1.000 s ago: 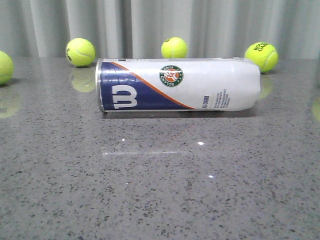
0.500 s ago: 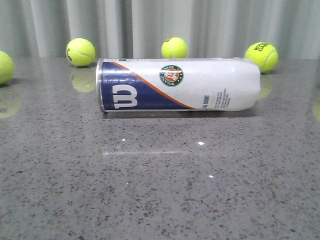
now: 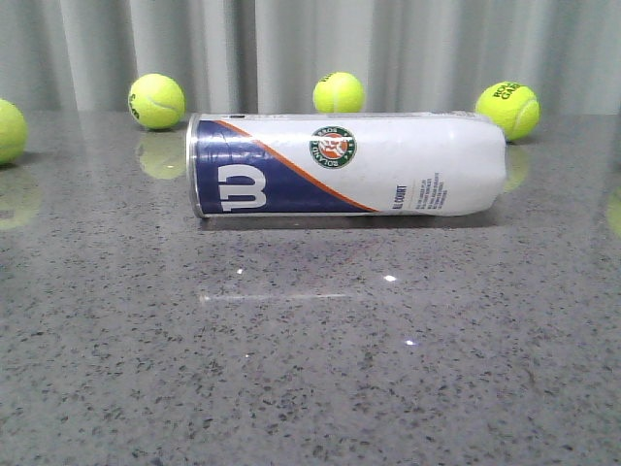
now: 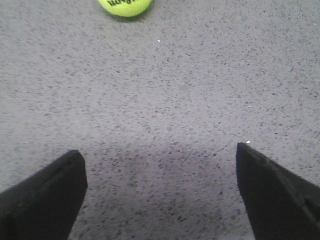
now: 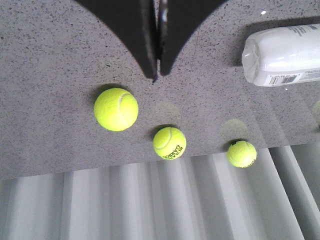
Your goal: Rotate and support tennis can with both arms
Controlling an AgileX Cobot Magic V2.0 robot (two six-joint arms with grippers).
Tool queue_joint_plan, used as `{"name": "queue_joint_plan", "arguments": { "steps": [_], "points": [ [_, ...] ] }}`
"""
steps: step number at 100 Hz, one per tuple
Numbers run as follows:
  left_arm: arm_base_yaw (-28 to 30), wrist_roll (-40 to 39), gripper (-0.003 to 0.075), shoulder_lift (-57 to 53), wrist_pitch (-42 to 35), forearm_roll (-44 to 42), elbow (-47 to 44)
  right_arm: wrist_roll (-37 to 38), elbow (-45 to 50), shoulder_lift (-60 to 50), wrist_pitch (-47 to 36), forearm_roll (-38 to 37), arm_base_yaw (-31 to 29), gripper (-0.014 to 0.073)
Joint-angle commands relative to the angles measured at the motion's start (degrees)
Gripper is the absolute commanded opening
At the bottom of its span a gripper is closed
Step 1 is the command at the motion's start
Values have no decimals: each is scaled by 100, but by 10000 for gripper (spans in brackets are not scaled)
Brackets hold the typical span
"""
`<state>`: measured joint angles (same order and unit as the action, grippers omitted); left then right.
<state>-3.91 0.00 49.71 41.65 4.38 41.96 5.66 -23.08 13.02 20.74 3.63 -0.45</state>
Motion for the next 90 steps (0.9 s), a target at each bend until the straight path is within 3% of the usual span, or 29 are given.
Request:
{"name": "queue_joint_plan", "arguments": {
  "steps": [1,23,54,90],
  "points": [
    [16,0,597,317,-107,449,449,-59,-152,45,-466,-50,-45,-64],
    [16,1307,585,1316,831,2427,1155,-59,-152,45,-466,-50,-45,-64],
    [2,2900,575,2371,1536,5273,1578,-59,-152,45,-466,-50,-45,-64],
    [-544,3182,575,3409,1726,5747,2068,-59,-152,45,-466,-50,-45,-64]
  ]
}}
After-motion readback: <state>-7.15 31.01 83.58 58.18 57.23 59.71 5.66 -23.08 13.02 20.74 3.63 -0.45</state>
